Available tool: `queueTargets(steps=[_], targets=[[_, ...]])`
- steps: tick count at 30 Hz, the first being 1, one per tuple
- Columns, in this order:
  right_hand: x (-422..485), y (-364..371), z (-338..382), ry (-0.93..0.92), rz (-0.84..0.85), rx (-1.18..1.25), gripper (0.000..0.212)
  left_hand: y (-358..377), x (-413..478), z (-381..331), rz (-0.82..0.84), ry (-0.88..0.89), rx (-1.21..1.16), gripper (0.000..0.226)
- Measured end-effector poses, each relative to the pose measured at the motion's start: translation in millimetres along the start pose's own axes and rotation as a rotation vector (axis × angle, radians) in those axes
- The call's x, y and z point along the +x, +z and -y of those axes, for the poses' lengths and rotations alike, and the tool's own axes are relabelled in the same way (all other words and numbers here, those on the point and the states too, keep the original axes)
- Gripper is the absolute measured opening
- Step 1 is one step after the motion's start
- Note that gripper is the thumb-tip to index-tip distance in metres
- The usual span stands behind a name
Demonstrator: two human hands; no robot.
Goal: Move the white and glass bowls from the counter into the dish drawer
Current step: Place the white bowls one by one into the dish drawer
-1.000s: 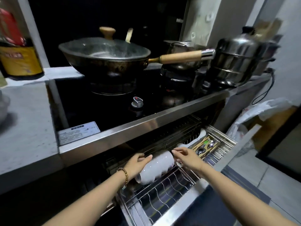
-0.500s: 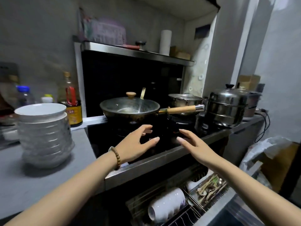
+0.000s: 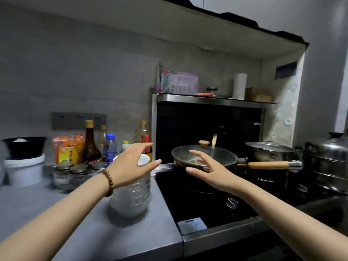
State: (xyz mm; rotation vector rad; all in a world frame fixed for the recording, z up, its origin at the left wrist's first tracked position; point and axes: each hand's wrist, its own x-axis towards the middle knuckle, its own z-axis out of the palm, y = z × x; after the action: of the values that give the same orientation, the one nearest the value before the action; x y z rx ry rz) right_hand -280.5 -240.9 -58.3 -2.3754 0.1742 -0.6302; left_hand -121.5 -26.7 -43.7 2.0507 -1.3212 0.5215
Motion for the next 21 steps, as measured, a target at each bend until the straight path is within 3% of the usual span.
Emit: queueTargets(steps=[7, 12, 21], targets=[[55, 67, 22, -0.054, 0.125, 0.029, 0.071, -26, -21, 70, 0.052, -0.213, 0.017, 0.071], [85, 99, 30, -0.069, 0.165, 0.073, 0.061, -25, -30, 98, 0.123, -0.355, -0.055, 0.087], [114, 127, 28, -0.038, 0.159, 0.132, 0.053, 4, -21, 123, 0.174, -0.458, -0.272, 0.095]])
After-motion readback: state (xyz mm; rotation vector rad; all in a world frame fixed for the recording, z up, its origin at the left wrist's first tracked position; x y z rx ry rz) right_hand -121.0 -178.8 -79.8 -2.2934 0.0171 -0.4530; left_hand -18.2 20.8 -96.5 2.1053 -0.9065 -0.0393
